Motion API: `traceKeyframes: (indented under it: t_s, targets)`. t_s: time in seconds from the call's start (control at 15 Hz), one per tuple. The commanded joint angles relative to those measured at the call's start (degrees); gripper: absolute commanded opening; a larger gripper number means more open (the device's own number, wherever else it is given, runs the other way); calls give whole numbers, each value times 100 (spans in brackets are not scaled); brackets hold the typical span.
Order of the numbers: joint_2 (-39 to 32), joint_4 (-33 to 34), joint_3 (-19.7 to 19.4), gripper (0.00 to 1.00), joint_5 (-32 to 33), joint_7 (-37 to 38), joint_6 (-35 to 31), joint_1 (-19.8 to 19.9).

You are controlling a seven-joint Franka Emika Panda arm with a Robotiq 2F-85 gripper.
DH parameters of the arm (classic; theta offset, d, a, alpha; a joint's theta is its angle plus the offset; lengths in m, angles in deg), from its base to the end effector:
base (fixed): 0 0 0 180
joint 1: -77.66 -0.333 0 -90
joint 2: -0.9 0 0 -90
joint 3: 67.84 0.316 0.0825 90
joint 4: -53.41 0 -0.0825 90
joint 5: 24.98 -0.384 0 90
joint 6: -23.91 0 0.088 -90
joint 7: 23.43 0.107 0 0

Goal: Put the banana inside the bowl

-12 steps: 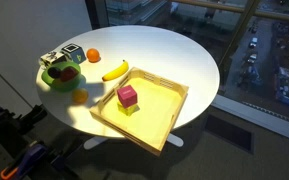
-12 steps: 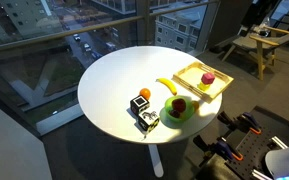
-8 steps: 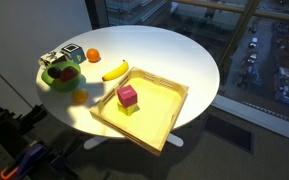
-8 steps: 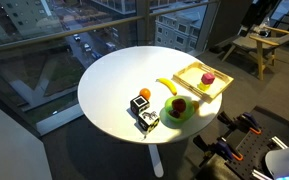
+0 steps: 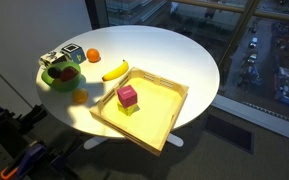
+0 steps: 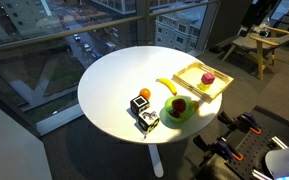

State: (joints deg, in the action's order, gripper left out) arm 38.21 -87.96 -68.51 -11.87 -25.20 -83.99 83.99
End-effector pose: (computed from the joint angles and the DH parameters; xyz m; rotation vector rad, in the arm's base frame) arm 0.3573 -0.0614 0.5220 2.9231 -0.0378 0.0744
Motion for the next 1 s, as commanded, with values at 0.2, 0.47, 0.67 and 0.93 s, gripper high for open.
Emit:
traceKeyframes:
  t_s: [0.2,0.47,0.67,0.93]
  targets:
    - [-471,193,-181,100,-297,-15,-220,-222]
    - [-840,251,-280,100,-718,-86,-641,-340]
    - [-1146,243,-326,100,-1068,-112,-1037,-411]
    - [-1540,245,-323,100,-1440,-66,-1537,-445]
